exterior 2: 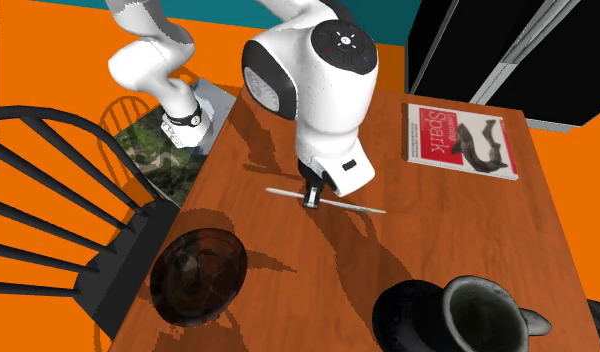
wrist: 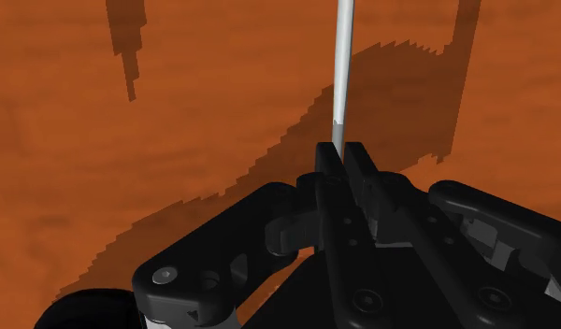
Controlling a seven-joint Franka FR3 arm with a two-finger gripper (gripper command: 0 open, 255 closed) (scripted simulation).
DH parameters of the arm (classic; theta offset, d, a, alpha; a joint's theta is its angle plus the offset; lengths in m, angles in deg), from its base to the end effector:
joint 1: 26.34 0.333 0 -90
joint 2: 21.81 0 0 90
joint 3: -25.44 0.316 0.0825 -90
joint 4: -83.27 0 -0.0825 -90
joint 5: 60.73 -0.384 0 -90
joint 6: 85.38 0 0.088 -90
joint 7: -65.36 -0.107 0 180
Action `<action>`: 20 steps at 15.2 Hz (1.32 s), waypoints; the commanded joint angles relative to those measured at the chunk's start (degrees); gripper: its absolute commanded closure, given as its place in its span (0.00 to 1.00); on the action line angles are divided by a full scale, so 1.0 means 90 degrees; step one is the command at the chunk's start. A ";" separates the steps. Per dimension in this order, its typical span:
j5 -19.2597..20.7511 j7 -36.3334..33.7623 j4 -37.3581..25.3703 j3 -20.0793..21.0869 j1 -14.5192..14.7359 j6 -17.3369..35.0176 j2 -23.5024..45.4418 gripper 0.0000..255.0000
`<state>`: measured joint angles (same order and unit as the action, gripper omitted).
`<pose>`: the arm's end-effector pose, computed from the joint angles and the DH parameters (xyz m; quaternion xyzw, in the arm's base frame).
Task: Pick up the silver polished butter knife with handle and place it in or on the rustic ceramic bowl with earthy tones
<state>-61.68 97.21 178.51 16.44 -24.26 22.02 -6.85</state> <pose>0.6289 -0.0669 0.4525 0.9762 0.2153 -0.0256 0.0041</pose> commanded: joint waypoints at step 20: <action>0.0066 0.0761 -0.0597 -0.0320 -0.0456 -0.1116 -0.0534 1.00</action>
<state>-61.23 103.04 172.03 13.96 -27.83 11.84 -10.67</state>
